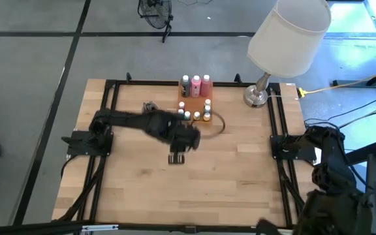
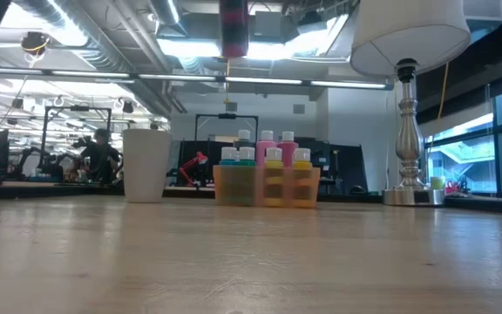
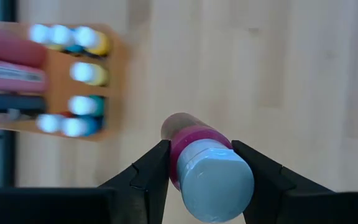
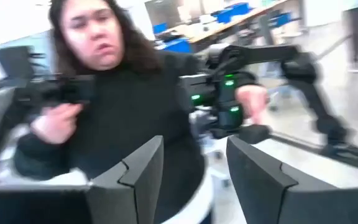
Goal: Pick & Place Paint Supplies
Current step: Put the pink paint bottle into the orange bin
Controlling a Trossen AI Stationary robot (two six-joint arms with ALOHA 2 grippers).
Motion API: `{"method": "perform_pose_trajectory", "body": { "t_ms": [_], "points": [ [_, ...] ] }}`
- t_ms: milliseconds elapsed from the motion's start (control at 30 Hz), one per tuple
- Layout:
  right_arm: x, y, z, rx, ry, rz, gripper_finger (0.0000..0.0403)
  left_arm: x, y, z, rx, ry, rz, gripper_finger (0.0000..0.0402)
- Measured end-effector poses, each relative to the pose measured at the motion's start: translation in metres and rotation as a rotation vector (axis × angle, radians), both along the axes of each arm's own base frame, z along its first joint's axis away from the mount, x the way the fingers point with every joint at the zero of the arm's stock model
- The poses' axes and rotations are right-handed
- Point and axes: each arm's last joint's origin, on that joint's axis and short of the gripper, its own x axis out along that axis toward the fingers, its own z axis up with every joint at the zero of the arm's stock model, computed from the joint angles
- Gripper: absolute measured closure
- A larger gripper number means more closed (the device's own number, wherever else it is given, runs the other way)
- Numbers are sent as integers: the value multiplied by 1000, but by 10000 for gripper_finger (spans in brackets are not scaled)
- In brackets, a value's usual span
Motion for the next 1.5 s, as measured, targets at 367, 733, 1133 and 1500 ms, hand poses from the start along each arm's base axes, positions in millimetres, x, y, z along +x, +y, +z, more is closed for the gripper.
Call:
{"method": "perform_pose_trajectory", "body": {
  "t_ms": [367, 733, 1133, 1500],
  "points": [
    [20, -46, 1, -134, 45, -272, 222, -13, 127, 17, 120, 37, 9, 256],
    [50, -81, -2, -173, 93, -412, 222, -29, 224, 4, 30, 30, -17, 256],
    [57, -102, -2, -202, 112, -470, 222, -22, 257, -42, -34, 36, -100, 256],
    [65, -113, -3, -217, 128, -509, 222, -17, 268, -61, -52, 19, -141, 256]
  ]
}}
